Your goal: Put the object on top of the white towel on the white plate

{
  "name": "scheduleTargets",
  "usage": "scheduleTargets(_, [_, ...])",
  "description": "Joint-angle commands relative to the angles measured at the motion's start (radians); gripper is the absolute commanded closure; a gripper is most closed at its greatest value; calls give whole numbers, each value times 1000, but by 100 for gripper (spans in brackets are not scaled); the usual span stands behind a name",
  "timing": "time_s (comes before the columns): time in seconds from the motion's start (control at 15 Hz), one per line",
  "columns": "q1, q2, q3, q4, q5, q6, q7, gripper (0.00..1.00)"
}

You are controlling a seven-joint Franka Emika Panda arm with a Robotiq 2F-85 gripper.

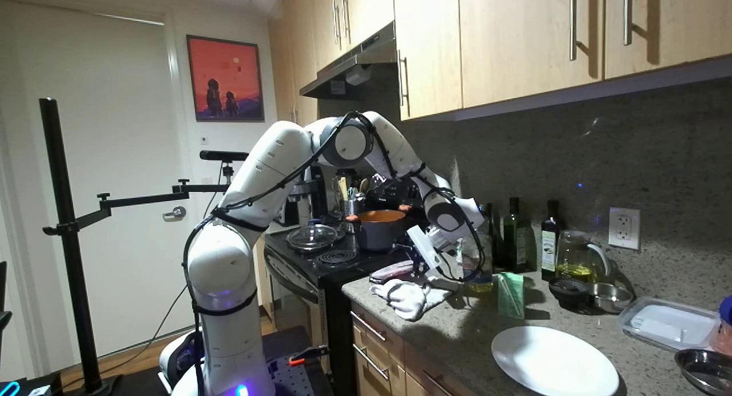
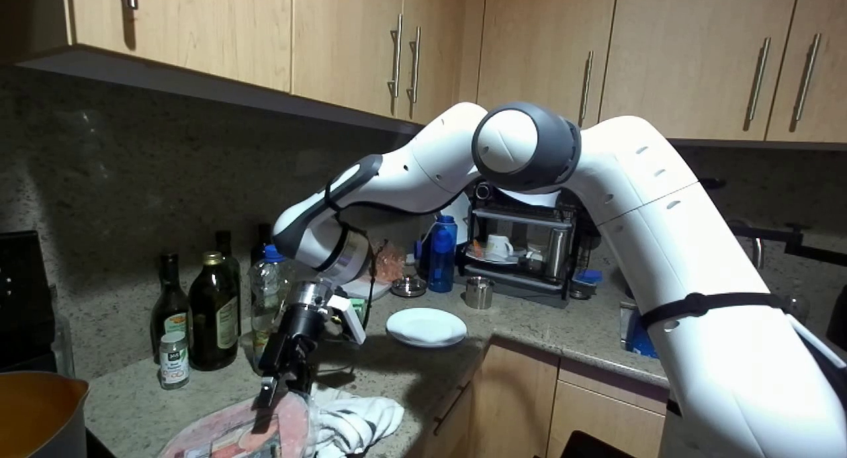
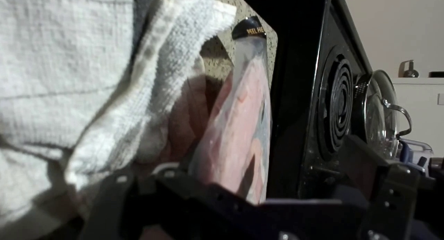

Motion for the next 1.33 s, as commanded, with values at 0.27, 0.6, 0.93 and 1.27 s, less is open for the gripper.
scheduleTargets(0.27, [27, -21, 8, 39, -27, 14, 104, 0])
scheduleTargets(0.6, [47, -36, 7, 38, -81, 76, 156, 0])
scheduleTargets(0.93, [57, -63, 20, 28, -137, 118, 205, 0])
scheduleTargets(1.27, [57, -79, 38, 28, -172, 112, 215, 26])
